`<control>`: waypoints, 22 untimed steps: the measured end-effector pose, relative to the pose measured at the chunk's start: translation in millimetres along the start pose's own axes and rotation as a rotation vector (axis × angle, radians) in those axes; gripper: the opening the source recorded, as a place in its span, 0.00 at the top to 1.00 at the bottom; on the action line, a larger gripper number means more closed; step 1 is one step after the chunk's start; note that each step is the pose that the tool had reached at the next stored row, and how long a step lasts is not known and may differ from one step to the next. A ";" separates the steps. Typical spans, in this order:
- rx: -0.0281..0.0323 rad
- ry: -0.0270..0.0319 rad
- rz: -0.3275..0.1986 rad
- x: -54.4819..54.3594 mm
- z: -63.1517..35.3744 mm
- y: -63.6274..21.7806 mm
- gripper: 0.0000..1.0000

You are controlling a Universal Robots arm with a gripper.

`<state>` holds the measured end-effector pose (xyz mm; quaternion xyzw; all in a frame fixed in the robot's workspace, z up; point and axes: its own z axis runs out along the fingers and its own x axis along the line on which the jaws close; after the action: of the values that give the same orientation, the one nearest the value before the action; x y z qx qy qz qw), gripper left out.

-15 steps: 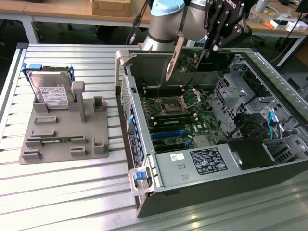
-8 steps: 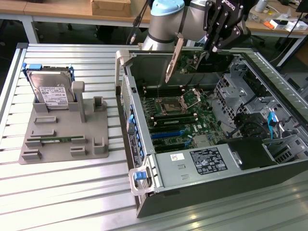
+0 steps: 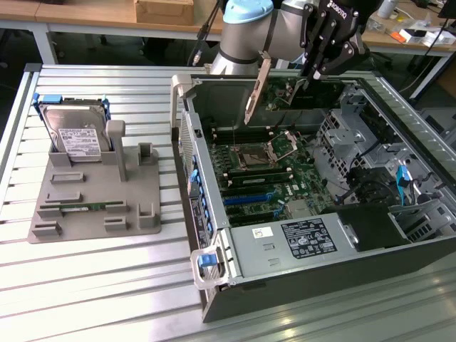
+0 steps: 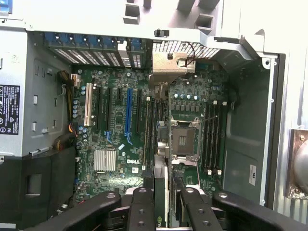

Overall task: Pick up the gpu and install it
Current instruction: 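Insert the gpu into the slot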

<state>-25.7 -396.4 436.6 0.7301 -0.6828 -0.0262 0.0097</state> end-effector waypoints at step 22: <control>0.0000 0.0000 0.000 0.2 9.4 -0.5 0.74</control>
<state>-25.7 -396.5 427.1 0.7301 -0.6828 -0.0262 0.0097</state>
